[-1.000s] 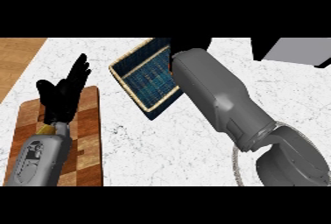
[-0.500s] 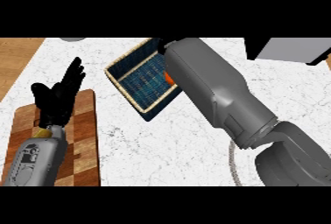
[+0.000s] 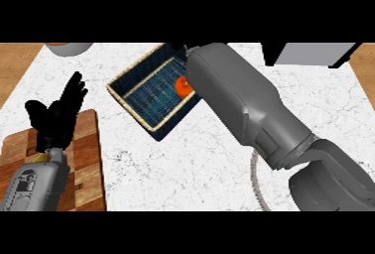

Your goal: Pick the squash from the placemat and place it in the basket

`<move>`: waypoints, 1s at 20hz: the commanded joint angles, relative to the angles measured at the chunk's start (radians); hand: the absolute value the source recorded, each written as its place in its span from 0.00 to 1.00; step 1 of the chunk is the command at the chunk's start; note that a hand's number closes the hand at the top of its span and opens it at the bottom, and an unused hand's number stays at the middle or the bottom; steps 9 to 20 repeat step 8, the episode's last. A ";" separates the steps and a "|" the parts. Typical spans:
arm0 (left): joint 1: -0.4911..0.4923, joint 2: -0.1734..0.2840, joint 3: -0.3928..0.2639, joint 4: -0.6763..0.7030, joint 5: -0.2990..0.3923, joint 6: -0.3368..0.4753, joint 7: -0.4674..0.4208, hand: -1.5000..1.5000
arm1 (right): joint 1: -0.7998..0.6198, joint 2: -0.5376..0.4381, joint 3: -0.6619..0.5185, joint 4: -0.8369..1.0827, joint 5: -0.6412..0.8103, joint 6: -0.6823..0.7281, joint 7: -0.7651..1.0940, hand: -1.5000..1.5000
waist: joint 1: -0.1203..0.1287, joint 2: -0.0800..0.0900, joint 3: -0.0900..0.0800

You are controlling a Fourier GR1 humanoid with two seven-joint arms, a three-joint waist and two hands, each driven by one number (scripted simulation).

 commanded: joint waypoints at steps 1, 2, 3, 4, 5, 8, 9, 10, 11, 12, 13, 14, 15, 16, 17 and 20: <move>0.025 0.011 0.012 -0.029 0.002 0.006 0.021 0.50 | 0.024 0.008 -0.008 -0.068 -0.005 -0.172 0.182 0.00 | -0.027 -0.017 0.001; 0.004 -0.002 -0.003 -0.013 -0.026 0.033 0.027 0.50 | 0.063 0.008 0.011 -0.098 -0.001 -0.179 0.178 0.00 | -0.036 -0.014 0.001; 0.023 0.024 0.033 0.032 0.011 -0.011 -0.017 0.50 | 0.080 0.008 0.023 -0.132 -0.007 -0.171 0.191 0.00 | -0.035 -0.012 0.000; 0.051 0.003 0.023 0.001 -0.002 0.015 -0.019 0.50 | 0.094 0.008 0.030 -0.143 0.010 -0.181 0.184 0.00 | -0.055 -0.022 0.001; 0.057 0.048 0.050 -0.033 0.038 -0.035 0.004 0.50 | 0.085 0.008 0.036 -0.169 0.009 -0.175 0.203 0.00 | -0.043 -0.025 0.001; 0.064 0.024 0.037 -0.017 0.010 0.001 0.004 0.50 | 0.168 0.008 0.056 -0.231 0.038 -0.223 0.183 0.00 | -0.071 -0.022 0.001; 0.064 0.024 0.037 -0.017 0.010 0.001 0.004 0.50 | 0.168 0.008 0.056 -0.231 0.038 -0.223 0.183 0.00 | -0.071 -0.022 0.001; 0.064 0.024 0.037 -0.017 0.010 0.001 0.004 0.50 | 0.168 0.008 0.056 -0.231 0.038 -0.223 0.183 0.00 | -0.071 -0.022 0.001; 0.064 0.024 0.037 -0.017 0.010 0.001 0.004 0.50 | 0.168 0.008 0.056 -0.231 0.038 -0.223 0.183 0.00 | -0.071 -0.022 0.001; 0.064 0.024 0.037 -0.017 0.010 0.001 0.004 0.50 | 0.168 0.008 0.056 -0.231 0.038 -0.223 0.183 0.00 | -0.071 -0.022 0.001; 0.064 0.024 0.037 -0.017 0.010 0.001 0.004 0.50 | 0.168 0.008 0.056 -0.231 0.038 -0.223 0.183 0.00 | -0.071 -0.022 0.001; 0.064 0.024 0.037 -0.017 0.010 0.001 0.004 0.50 | 0.168 0.008 0.056 -0.231 0.038 -0.223 0.183 0.00 | -0.071 -0.022 0.001; 0.064 0.024 0.037 -0.017 0.010 0.001 0.004 0.50 | 0.168 0.008 0.056 -0.231 0.038 -0.223 0.183 0.00 | -0.071 -0.022 0.001; 0.064 0.024 0.037 -0.017 0.010 0.001 0.004 0.50 | 0.168 0.008 0.056 -0.231 0.038 -0.223 0.183 0.00 | -0.071 -0.022 0.001; 0.064 0.024 0.037 -0.017 0.010 0.001 0.004 0.50 | 0.168 0.008 0.056 -0.231 0.038 -0.223 0.183 0.00 | -0.071 -0.022 0.001; 0.064 0.024 0.037 -0.017 0.010 0.001 0.004 0.50 | 0.168 0.008 0.056 -0.231 0.038 -0.223 0.183 0.00 | -0.071 -0.022 0.001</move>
